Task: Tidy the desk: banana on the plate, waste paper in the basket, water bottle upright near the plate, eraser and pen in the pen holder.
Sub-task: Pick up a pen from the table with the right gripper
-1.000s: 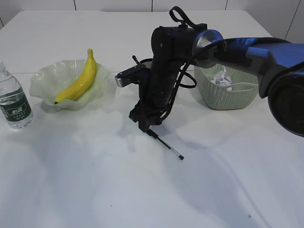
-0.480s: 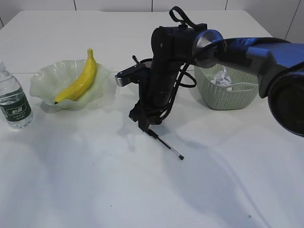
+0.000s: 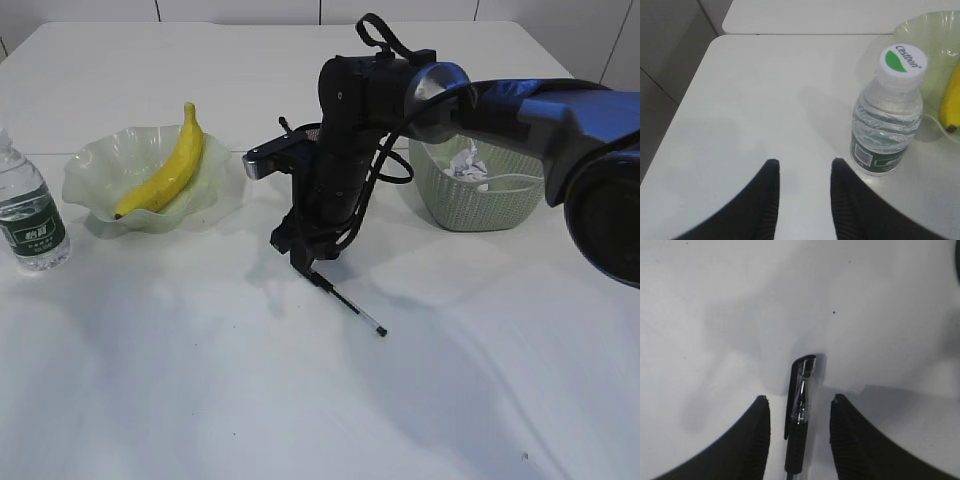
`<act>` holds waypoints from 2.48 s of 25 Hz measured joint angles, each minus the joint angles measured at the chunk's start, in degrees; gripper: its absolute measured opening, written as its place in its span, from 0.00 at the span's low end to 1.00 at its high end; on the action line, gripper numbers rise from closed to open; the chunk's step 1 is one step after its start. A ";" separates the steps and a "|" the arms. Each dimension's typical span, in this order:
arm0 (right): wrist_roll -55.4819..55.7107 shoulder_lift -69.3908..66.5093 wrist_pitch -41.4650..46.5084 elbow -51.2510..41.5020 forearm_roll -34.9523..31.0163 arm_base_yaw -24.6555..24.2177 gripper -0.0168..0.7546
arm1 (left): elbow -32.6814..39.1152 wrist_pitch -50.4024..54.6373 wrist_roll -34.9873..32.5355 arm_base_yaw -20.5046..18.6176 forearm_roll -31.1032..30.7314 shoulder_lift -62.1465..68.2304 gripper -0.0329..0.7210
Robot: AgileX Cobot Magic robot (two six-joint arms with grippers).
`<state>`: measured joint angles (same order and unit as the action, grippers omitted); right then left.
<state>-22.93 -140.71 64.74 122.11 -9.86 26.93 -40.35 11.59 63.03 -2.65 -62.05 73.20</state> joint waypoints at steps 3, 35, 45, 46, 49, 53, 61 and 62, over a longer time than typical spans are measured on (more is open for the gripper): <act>0.13 0.00 -0.35 0.00 0.02 0.00 0.42 | 0.00 0.00 0.00 0.00 0.00 0.00 0.36; 3.59 0.00 -1.44 0.00 0.12 -0.28 0.42 | 0.00 0.00 0.00 0.00 0.99 0.00 0.36; 4.39 0.00 -6.17 0.00 0.68 -0.33 0.42 | 0.00 0.00 0.00 0.00 1.10 0.00 0.36; 4.39 0.00 -7.15 0.00 0.57 -0.33 0.42 | 0.00 0.00 0.00 0.00 1.10 0.00 0.36; 4.43 0.00 -8.36 0.00 -1.02 -0.33 0.42 | 0.00 0.00 0.00 0.00 1.22 0.00 0.36; 4.64 0.00 -8.45 0.00 -2.42 -0.33 0.42 | 0.00 0.00 0.00 0.00 1.22 0.00 0.36; 6.46 -0.43 -7.78 0.00 -1.98 -0.33 0.42 | 0.00 0.00 0.00 0.00 1.33 0.00 0.36; 6.87 -0.80 -7.06 0.00 -1.83 -0.33 0.42 | 0.00 0.00 0.00 0.00 1.43 0.00 0.36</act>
<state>-16.06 -141.51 57.68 122.11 -11.69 26.59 -40.35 11.59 63.03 -2.65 -60.62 73.20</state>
